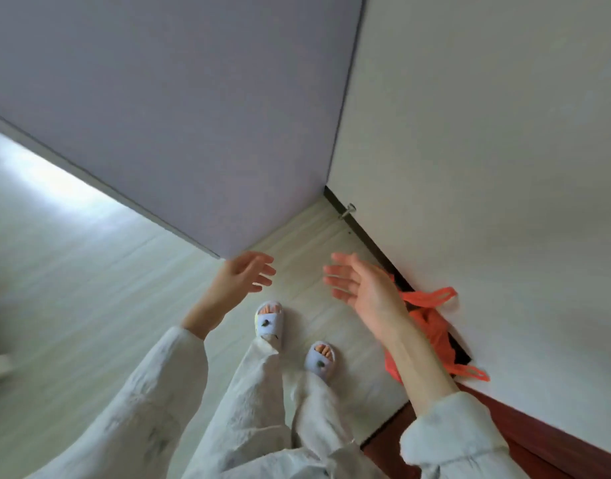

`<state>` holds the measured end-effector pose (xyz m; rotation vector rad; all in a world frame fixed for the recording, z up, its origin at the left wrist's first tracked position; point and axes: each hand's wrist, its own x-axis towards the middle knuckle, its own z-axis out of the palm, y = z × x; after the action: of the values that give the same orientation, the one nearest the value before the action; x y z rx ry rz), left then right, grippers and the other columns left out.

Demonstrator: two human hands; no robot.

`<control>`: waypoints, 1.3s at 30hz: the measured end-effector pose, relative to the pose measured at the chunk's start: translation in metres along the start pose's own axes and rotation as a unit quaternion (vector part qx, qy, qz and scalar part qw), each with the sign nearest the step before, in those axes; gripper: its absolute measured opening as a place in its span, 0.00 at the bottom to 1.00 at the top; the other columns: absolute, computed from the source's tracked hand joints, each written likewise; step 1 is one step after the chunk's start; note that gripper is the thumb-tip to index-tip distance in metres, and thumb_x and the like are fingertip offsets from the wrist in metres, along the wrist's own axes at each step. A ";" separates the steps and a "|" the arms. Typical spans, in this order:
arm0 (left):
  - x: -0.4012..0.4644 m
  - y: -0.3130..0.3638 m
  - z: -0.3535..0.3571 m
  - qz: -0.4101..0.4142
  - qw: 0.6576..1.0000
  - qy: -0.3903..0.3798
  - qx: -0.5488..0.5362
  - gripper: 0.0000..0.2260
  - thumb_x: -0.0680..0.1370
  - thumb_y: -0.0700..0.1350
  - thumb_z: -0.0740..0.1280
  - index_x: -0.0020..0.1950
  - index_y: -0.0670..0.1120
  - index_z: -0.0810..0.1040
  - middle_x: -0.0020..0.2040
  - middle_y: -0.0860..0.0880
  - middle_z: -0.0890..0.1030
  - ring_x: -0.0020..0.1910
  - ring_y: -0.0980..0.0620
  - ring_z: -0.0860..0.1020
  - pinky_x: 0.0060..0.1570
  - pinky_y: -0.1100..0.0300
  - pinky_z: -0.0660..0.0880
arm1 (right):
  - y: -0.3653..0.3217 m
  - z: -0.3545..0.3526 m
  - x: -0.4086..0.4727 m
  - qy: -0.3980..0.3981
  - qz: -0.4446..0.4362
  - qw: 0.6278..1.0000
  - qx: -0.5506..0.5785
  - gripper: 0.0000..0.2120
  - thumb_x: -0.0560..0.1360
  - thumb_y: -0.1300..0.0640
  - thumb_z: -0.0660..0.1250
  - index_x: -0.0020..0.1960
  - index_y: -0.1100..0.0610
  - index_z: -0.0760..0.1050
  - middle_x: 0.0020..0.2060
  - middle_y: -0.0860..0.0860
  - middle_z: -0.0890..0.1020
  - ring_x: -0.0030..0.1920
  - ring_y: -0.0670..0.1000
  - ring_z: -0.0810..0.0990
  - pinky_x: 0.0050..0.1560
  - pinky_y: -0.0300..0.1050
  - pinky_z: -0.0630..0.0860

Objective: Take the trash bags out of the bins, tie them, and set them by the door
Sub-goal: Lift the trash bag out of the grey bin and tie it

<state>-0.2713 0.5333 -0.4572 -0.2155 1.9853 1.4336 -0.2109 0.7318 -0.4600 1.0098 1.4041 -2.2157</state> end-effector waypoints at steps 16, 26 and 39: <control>-0.214 -0.082 -0.287 0.094 0.943 0.281 -0.154 0.10 0.80 0.42 0.55 0.50 0.46 0.76 0.43 0.48 0.81 0.37 0.57 0.80 0.40 0.66 0.76 | 0.055 0.345 -0.090 -0.276 -0.039 0.903 -0.328 0.14 0.81 0.55 0.54 0.49 0.57 0.77 0.39 0.52 0.82 0.41 0.51 0.80 0.43 0.42 0.74; -0.270 -0.136 -0.465 0.095 0.916 0.355 -0.160 0.11 0.80 0.42 0.56 0.48 0.50 0.77 0.45 0.47 0.81 0.44 0.48 0.80 0.49 0.54 0.76 | 0.106 0.542 -0.097 -0.346 -0.070 0.861 -0.367 0.15 0.81 0.54 0.54 0.50 0.56 0.78 0.42 0.52 0.84 0.44 0.51 0.82 0.47 0.44 0.77; -0.120 -0.070 -0.689 0.110 0.917 0.351 -0.152 0.10 0.80 0.43 0.56 0.48 0.50 0.77 0.45 0.48 0.81 0.43 0.50 0.80 0.49 0.56 0.76 | 0.023 0.771 0.058 -0.338 -0.107 0.866 -0.353 0.14 0.81 0.55 0.55 0.50 0.57 0.78 0.42 0.53 0.83 0.42 0.51 0.82 0.45 0.42 0.77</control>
<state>-0.4344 -0.1363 -0.3214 -0.7576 2.3795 2.0135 -0.5372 0.0458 -0.3133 -0.1725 1.7696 -1.6477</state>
